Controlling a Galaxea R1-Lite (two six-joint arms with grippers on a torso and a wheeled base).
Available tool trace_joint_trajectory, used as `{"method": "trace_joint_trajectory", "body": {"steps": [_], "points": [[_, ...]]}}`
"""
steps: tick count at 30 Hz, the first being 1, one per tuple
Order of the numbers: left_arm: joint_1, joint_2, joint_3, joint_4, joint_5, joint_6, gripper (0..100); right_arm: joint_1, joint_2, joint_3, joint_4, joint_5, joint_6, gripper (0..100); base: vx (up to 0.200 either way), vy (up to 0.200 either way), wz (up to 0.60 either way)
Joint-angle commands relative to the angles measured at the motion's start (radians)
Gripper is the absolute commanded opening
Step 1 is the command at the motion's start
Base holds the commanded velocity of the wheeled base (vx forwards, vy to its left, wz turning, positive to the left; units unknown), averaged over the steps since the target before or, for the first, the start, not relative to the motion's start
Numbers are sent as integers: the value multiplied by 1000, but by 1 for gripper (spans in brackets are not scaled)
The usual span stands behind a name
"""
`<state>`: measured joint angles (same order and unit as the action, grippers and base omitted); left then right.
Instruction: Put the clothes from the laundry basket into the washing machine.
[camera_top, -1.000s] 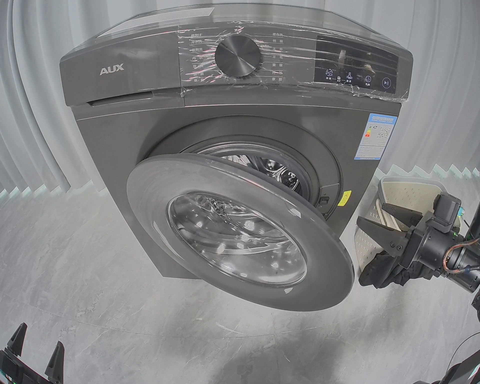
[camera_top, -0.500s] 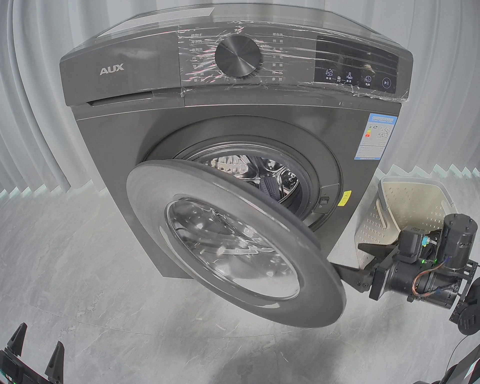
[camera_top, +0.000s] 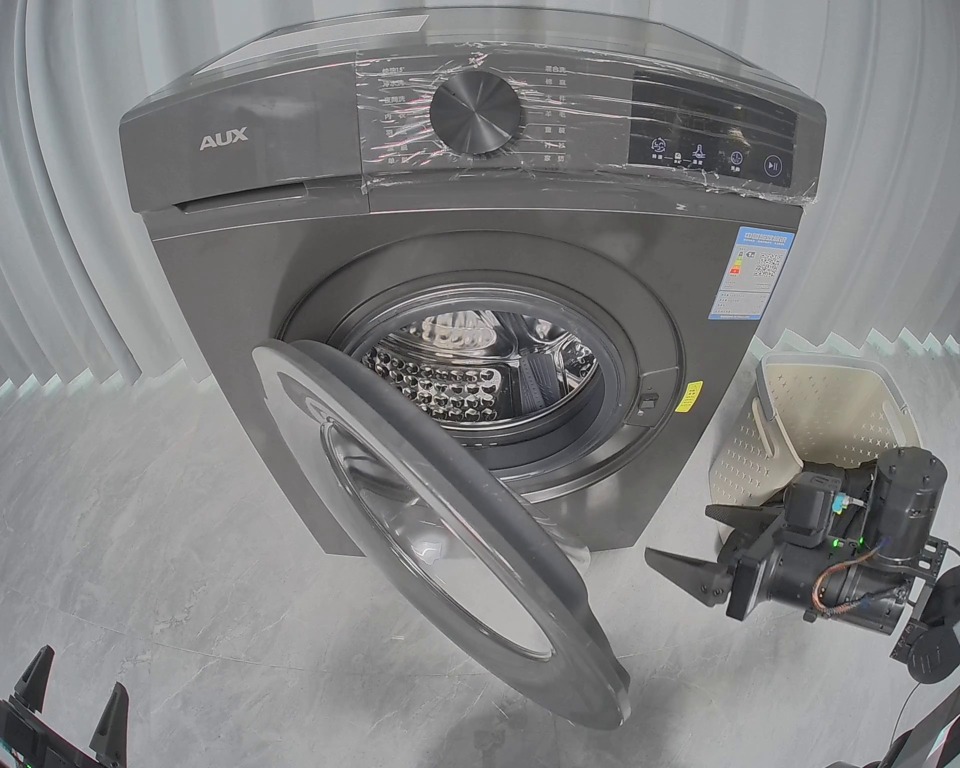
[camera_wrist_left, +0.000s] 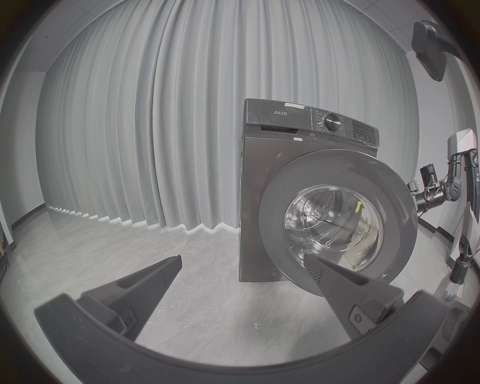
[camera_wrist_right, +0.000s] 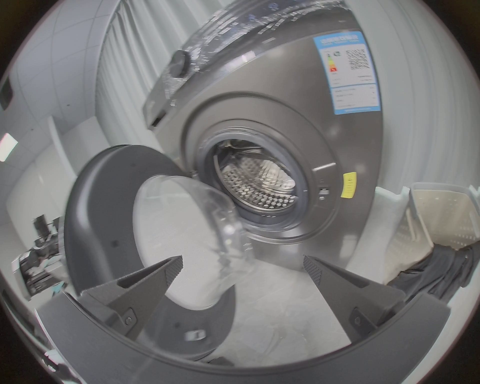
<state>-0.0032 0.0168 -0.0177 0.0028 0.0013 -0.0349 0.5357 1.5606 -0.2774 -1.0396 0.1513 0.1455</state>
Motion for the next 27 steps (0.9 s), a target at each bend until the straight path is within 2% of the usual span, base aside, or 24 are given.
{"method": "trace_joint_trajectory", "body": {"steps": [1, 2, 7, 12, 23, 27], "points": [[0, -15, 16, 0, 0, 0, 100, -54, 113, -68, -14, -76, 9, 100, 0, 0, 0], [0, -15, 16, 0, 0, 0, 100, -53, 159, -95, -40, -124, 14, 100, 0, 0, 0], [0, -15, 16, 0, 0, 0, 100, -48, 280, -151, -125, -147, 20, 100, -200, 0, 0], [0, -15, 16, 0, 0, 0, 100, -45, 438, -229, -201, -187, 19, 100, 0, 0, 0], [0, -15, 16, 0, 0, 0, 100, 21, 544, -296, -220, -187, 17, 100, 0, 0, 0], [0, -15, 16, 0, 0, 0, 100, 96, 530, -261, -221, -188, 20, 100, 0, 0, 0]]}}
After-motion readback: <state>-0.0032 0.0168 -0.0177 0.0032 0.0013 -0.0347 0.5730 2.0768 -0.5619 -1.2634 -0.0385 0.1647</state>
